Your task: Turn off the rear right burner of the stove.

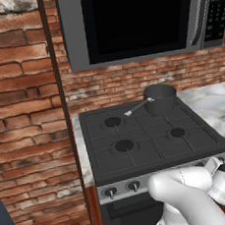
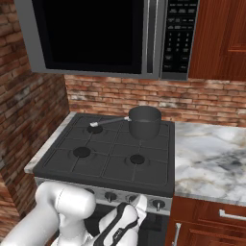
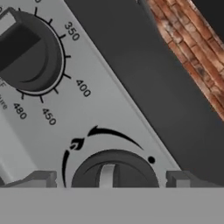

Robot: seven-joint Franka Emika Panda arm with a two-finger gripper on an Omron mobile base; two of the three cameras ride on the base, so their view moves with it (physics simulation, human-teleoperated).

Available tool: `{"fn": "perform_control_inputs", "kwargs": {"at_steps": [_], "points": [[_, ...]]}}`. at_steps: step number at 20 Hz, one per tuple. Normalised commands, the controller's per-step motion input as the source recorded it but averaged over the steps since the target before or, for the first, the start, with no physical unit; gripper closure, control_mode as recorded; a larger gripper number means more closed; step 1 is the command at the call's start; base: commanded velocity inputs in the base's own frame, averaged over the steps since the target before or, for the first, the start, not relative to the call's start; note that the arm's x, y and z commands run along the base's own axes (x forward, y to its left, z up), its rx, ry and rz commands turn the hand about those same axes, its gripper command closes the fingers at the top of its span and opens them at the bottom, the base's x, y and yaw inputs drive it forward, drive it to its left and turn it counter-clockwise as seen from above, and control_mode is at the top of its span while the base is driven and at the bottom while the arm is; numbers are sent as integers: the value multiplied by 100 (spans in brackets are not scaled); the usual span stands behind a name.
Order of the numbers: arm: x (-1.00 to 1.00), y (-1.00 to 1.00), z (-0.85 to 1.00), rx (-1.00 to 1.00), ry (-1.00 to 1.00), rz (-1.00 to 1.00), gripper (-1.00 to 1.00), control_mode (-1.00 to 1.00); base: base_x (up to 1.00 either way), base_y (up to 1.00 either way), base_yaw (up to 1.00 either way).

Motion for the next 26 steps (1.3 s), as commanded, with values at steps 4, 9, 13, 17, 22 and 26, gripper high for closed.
{"fn": "perform_control_inputs", "kwargs": {"at_steps": [4, 9, 13, 17, 22, 26], "points": [[-3, -7, -22, 0, 8, -5, -100, -100, 0, 0, 0], [0, -7, -6, 3, 1, -5, -100, -100, 0, 0, 0], [0, -3, 0, 2, 0, -4, -100, -100, 0, 0, 0], [0, 0, 14, 1, 0, -4, -100, -100, 0, 0, 0], [0, 0, 16, 0, 0, -3, -100, -100, 0, 0, 0], [-2, 0, 22, 0, -2, -2, -100, -100, 0, 0, 0]]}}
